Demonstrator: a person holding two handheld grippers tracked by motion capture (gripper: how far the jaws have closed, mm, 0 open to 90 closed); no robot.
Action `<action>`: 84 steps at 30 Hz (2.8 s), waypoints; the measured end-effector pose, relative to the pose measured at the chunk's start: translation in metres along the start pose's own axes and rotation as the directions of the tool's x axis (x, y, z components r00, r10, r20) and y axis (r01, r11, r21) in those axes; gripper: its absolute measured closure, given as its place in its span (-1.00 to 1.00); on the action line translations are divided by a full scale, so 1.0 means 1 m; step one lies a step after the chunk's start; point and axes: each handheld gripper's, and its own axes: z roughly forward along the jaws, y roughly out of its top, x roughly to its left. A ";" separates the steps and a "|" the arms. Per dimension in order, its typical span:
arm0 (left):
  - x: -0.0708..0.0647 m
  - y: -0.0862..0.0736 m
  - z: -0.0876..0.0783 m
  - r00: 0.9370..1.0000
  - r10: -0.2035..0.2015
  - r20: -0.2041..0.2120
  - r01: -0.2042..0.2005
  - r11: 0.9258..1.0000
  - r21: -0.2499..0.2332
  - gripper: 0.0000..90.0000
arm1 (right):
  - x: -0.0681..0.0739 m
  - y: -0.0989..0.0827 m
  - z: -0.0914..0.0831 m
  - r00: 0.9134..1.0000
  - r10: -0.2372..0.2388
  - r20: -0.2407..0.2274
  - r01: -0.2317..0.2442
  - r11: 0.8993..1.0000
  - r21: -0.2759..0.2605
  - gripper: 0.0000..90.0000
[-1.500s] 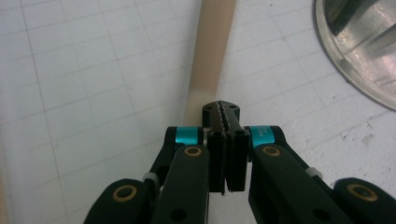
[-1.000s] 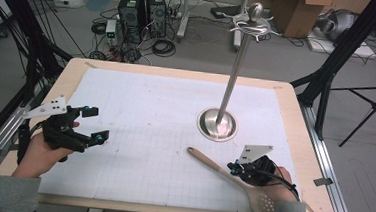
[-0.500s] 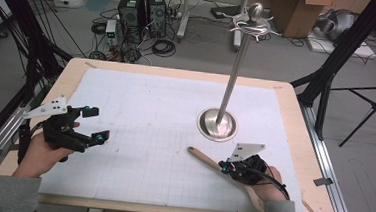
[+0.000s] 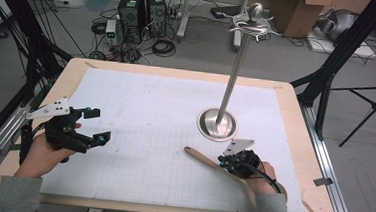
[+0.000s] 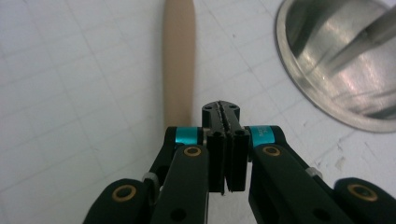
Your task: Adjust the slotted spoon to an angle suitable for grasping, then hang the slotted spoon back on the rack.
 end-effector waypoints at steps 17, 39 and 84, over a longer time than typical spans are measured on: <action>0.000 0.000 0.000 1.000 0.000 0.000 0.000 1.000 0.000 -0.94 | 0.007 0.004 -0.012 0.990 -0.095 -0.108 0.091 0.995 -0.042 0.99; -0.007 0.009 -0.005 1.000 0.023 0.010 -0.023 0.999 -0.026 -0.94 | -0.009 -0.029 -0.057 0.985 -0.040 -0.168 0.025 0.996 -0.088 0.47; -0.006 0.006 -0.006 1.000 0.016 -0.001 -0.016 1.000 -0.014 -0.94 | -0.018 -0.030 -0.038 0.958 0.053 -0.283 -0.048 0.999 0.026 -0.47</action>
